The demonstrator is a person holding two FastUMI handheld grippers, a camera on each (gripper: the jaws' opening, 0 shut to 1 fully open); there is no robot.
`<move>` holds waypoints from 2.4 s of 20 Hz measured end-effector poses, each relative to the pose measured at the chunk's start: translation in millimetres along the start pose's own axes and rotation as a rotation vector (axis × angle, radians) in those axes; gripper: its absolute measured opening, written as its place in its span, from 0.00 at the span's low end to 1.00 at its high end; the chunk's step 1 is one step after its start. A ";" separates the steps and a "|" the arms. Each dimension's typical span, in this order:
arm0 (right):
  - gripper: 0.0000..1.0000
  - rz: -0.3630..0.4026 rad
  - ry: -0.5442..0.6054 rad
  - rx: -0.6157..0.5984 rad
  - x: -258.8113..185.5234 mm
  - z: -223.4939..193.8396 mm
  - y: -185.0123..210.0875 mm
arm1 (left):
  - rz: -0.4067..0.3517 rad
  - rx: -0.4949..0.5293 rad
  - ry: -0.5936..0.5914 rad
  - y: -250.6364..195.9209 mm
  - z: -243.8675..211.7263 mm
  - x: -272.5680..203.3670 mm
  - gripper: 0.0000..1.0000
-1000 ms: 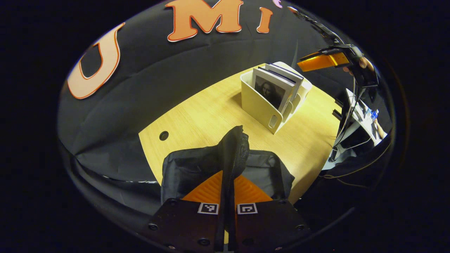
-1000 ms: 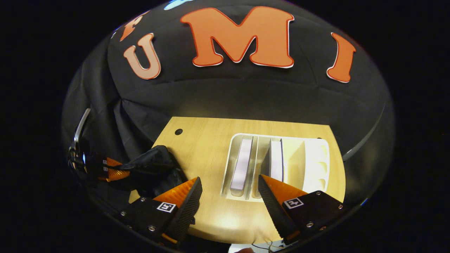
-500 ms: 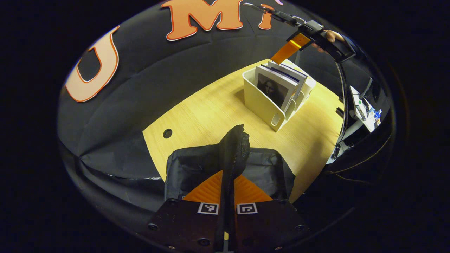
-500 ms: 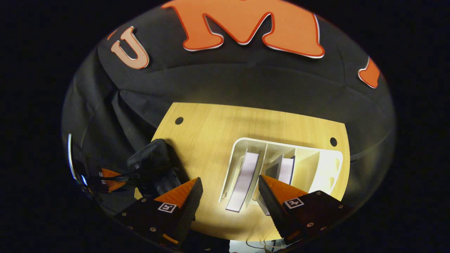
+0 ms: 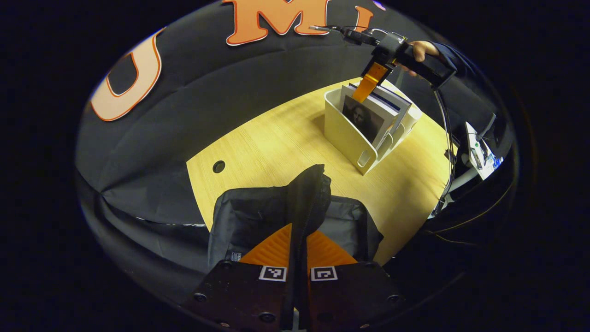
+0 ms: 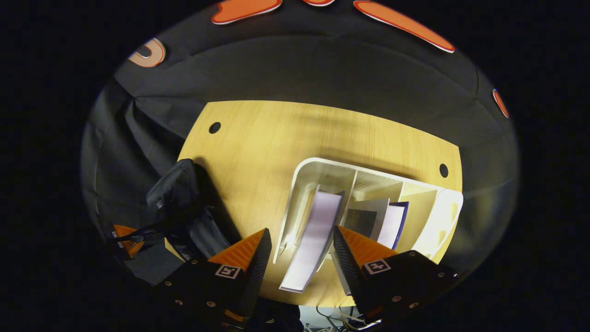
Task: Open the schoolbag, grab two books from the bookshelf and put them into the schoolbag.
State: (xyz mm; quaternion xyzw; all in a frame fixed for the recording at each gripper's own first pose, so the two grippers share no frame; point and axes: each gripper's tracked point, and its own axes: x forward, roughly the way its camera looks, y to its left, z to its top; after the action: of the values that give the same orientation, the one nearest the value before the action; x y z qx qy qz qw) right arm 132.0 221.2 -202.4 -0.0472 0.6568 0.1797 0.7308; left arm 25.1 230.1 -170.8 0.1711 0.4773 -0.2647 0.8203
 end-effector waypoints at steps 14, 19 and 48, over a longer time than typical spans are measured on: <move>0.35 -0.101 0.038 0.103 13.4 -9.8 -9.8 | -0.007 -0.066 0.000 -0.4 -10.2 7.5 0.05; 0.32 -0.146 -0.022 0.106 -19.5 -23.6 -9.2 | -0.032 -0.058 -0.034 -5.8 -15.9 6.7 0.05; 0.29 0.219 -0.379 0.471 -162.2 -157.4 94.0 | -0.158 0.059 -0.136 -2.8 -7.7 1.3 0.05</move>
State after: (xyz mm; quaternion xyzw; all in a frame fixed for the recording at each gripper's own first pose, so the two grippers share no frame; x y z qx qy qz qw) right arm -58.8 228.2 -49.1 0.2286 0.5339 0.1061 0.8072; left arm 18.6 231.6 -175.7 0.1387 0.4246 -0.3534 0.8219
